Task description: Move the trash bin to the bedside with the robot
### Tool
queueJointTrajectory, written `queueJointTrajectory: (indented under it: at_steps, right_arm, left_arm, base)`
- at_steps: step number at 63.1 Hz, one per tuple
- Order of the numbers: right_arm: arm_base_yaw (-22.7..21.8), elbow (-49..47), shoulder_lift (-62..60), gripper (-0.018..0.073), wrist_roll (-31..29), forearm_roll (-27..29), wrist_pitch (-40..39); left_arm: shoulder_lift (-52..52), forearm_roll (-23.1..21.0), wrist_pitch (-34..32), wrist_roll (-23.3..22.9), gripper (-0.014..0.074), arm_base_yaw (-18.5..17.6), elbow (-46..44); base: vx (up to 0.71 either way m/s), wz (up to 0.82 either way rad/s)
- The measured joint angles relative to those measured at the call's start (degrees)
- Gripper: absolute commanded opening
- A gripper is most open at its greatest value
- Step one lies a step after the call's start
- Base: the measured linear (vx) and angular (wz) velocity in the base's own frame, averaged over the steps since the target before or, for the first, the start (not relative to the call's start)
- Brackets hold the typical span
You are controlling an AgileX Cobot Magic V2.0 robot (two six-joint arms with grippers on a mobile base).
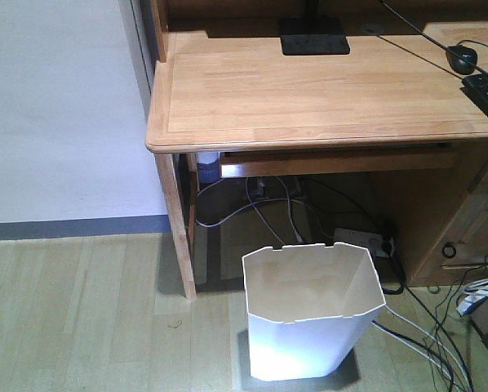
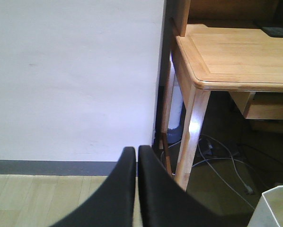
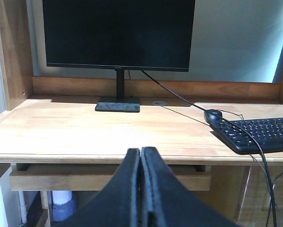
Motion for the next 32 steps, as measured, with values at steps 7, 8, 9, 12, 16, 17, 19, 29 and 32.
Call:
queueJointTrajectory:
  at_steps: [7,8,9,12,16,17,19,29,32]
  right_arm:
    - [0.0,0.0,0.0,-0.0009,0.0,0.0,0.0]
    - [0.0,0.0,0.0,-0.0009,0.0,0.0,0.0]
    - [0.0,0.0,0.0,-0.0009,0.0,0.0,0.0]
    - [0.0,0.0,0.0,-0.0009,0.0,0.0,0.0]
    - [0.0,0.0,0.0,-0.0009,0.4,0.7,0.0]
    - [0.0,0.0,0.0,-0.0009,1.0,1.2,0.0]
    - [0.0,0.0,0.0,-0.0009,1.9,2.1,0.0]
    - [0.0,0.0,0.0,-0.0009,3.2,4.2,-0.5]
    - [0.0,0.0,0.0,-0.0009,2.7,4.2,-0.7]
  left_arm:
    - [0.0,0.0,0.0,0.0,-0.0006,0.0,0.0]
    - [0.0,0.0,0.0,0.0,-0.0006,0.0,0.0]
    - [0.0,0.0,0.0,0.0,-0.0006,0.0,0.0]
    - [0.0,0.0,0.0,0.0,-0.0006,0.0,0.0]
    - [0.0,0.0,0.0,0.0,-0.0006,0.0,0.0]
    - [0.0,0.0,0.0,0.0,-0.0006,0.0,0.0]
    - [0.0,0.0,0.0,0.0,-0.0006,0.0,0.0]
    - [0.0,0.0,0.0,0.0,-0.0006,0.0,0.0]
    - [0.0,0.0,0.0,0.0,-0.0006,0.0,0.0]
  base:
    - [0.0,0.0]
    - [0.0,0.0]
    - [0.0,0.0]
    - [0.0,0.0]
    - [0.0,0.0]
    - [0.0,0.0]
    - [0.0,0.0]
    - [0.0,0.0]
    - [0.0,0.0]
